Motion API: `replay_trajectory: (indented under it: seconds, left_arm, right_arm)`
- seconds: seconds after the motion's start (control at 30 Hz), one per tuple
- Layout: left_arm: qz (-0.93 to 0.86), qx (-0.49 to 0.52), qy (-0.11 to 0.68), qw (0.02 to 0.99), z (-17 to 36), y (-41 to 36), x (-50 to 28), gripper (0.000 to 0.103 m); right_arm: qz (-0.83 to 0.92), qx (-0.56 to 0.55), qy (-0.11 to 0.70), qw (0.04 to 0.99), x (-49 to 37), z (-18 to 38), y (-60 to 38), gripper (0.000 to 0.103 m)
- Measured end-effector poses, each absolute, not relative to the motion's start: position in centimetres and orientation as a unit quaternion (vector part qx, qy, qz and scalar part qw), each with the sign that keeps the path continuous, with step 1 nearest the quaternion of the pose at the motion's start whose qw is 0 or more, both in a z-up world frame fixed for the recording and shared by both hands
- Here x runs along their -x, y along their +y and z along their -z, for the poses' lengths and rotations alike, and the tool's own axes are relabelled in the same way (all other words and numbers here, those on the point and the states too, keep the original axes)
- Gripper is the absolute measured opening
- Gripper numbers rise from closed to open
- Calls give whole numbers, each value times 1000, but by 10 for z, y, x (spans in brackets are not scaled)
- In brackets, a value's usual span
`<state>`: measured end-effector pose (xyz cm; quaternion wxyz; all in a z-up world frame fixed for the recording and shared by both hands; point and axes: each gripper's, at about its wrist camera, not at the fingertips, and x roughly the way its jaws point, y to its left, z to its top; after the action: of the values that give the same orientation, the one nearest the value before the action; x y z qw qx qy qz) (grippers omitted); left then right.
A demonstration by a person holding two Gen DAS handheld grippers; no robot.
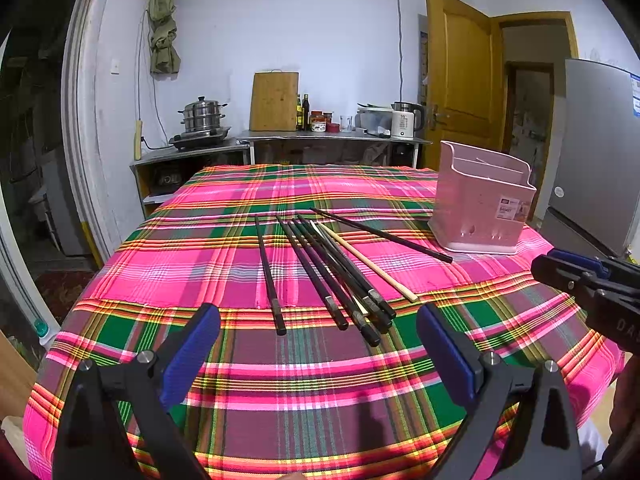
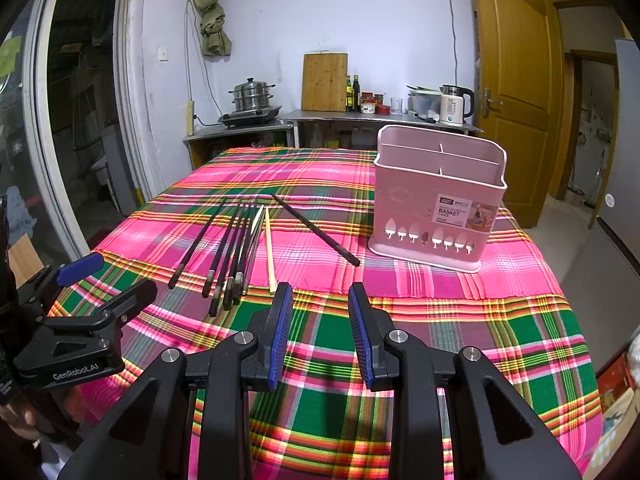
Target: Organize utensils
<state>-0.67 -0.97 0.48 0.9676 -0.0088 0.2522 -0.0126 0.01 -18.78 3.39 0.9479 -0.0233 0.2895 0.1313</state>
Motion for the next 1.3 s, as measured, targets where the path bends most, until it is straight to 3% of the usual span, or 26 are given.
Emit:
replay_trajectory:
  seconds: [0.83,1.3]
  left_arm:
    - [14,12,259,966,-2,-7,2,100]
    - [-21,26,324,945,13,27,-59,100]
  right_arm:
    - [-135,25,296,945,-6,-33,-186,30]
    - [-171,55,308,934,-67,-30,-159,30]
